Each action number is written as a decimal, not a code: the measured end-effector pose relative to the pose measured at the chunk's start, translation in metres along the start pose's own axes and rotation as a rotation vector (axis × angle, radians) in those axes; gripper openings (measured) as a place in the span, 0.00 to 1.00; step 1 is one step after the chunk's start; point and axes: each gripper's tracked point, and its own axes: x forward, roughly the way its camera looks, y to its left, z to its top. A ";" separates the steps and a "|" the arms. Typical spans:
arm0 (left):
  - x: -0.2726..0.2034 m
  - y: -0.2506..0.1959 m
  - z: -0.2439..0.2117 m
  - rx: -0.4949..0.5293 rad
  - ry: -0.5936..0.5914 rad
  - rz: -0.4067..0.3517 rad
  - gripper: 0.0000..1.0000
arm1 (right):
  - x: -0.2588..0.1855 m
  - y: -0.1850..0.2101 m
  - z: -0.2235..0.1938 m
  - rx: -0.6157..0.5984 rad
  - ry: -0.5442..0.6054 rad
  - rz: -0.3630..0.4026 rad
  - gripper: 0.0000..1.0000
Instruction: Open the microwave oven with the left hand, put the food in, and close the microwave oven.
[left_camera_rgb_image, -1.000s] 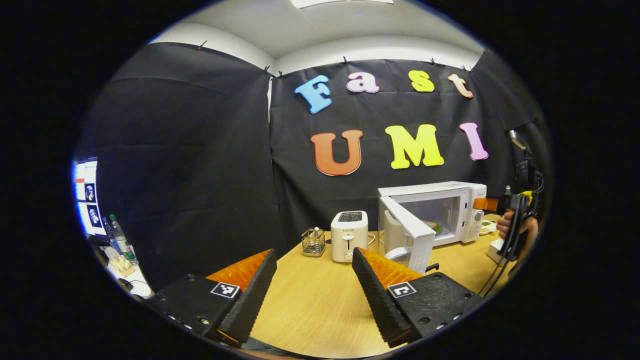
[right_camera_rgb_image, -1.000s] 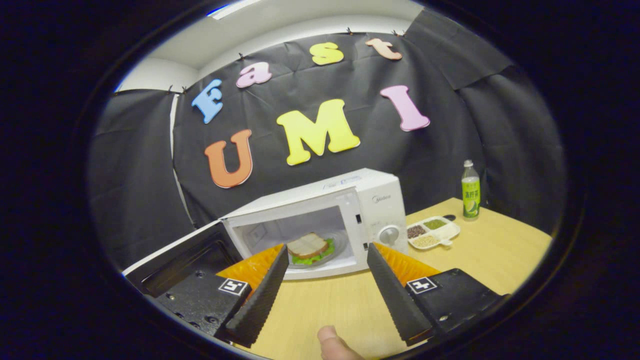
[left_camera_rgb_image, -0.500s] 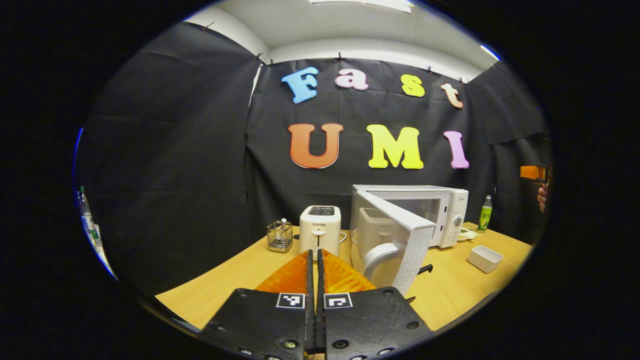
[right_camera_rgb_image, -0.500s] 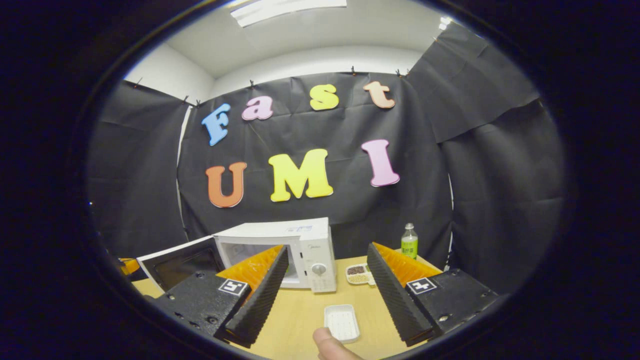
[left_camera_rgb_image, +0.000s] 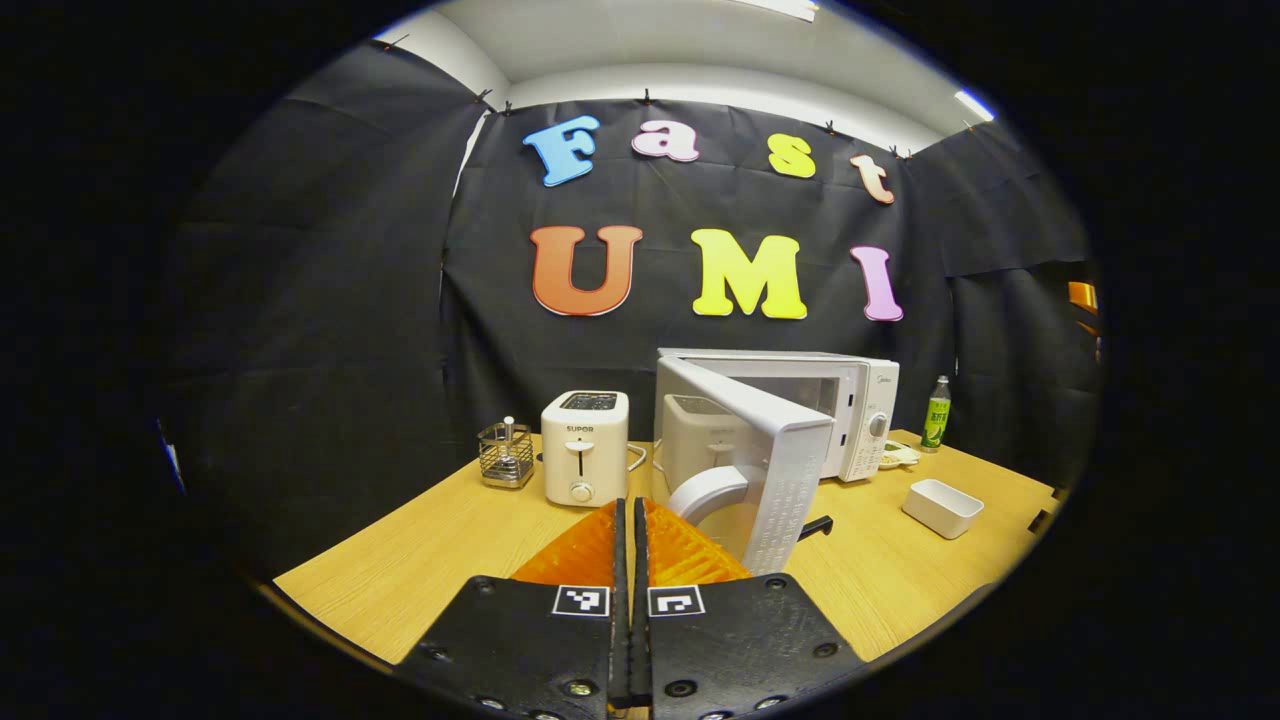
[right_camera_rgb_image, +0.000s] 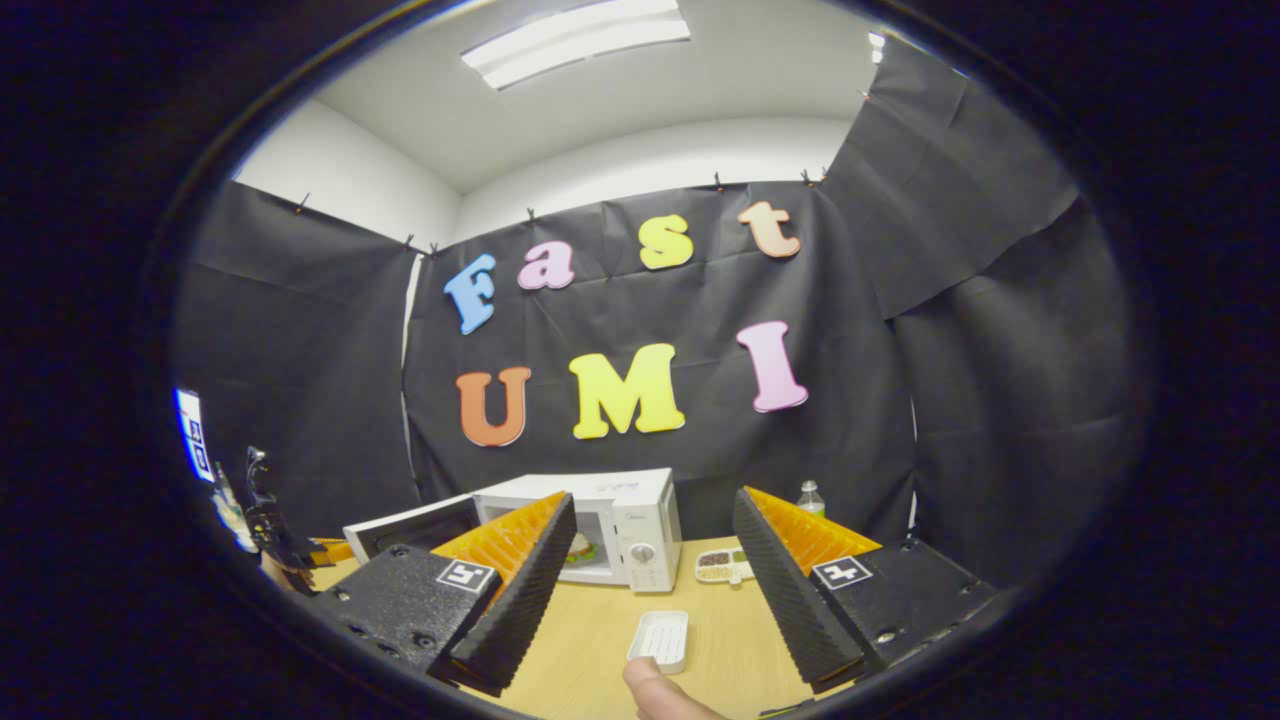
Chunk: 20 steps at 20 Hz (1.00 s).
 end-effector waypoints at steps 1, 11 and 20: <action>0.002 -0.010 0.000 -0.002 -0.002 -0.022 0.00 | -0.005 -0.001 -0.003 -0.005 0.015 0.005 0.91; 0.042 -0.100 -0.016 -0.040 0.008 -0.261 0.00 | -0.008 -0.013 -0.012 0.019 0.081 -0.007 1.00; 0.085 -0.167 -0.020 -0.027 0.007 -0.426 0.00 | -0.005 -0.031 -0.016 0.034 0.079 -0.033 1.00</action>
